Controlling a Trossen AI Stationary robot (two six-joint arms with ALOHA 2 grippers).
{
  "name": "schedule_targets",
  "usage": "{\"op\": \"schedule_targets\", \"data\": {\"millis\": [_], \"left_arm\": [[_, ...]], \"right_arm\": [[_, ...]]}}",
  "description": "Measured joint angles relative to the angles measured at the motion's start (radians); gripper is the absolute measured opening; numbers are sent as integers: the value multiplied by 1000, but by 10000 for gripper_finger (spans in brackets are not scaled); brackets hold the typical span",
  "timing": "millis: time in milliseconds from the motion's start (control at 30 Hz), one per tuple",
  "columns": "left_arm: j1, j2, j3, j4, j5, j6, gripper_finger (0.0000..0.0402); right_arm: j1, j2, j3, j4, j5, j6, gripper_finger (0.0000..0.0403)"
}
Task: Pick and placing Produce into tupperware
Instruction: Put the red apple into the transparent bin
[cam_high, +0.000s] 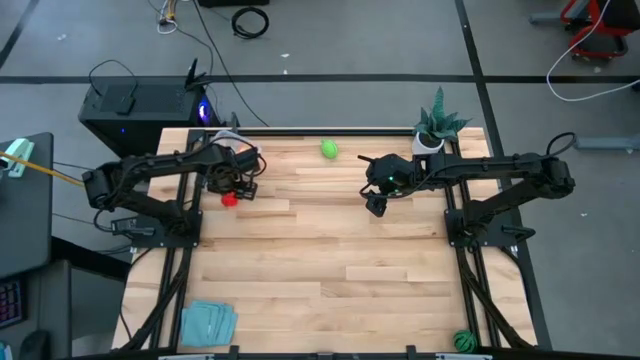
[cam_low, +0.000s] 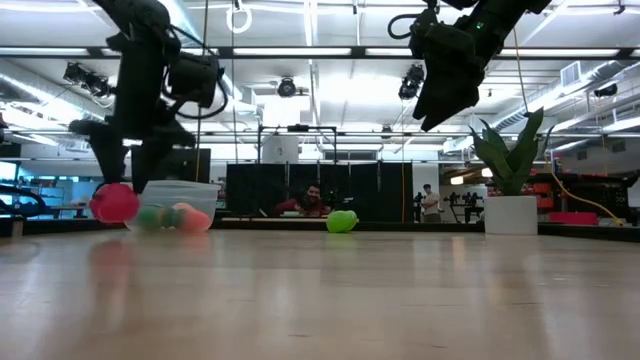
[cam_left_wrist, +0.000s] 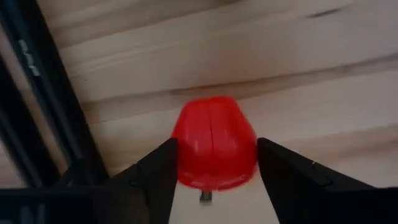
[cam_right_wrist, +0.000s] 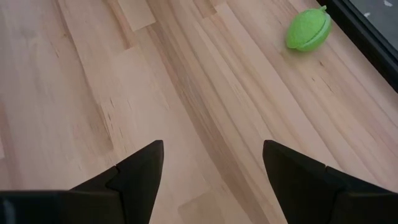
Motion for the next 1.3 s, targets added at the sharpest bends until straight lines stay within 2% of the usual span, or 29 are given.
{"op": "schedule_targets", "data": {"millis": [233,400,567,1067,1300], "left_arm": [[-19,0,116,-115,-1,13,145],[-31,0,129,-118,-1,80,98],[-41,0,129,-125,-2,102,68],[-81,-1,129,-126,-3,144,41],[-81,-1,129,-126,-3,139,41]], "right_arm": [[0,0,0,0,0,0,280],[0,0,0,0,0,0,280],[0,0,0,-1,0,0,280],[0,64,0,56,-12,-26,280],[0,64,0,56,-12,85,280]]}}
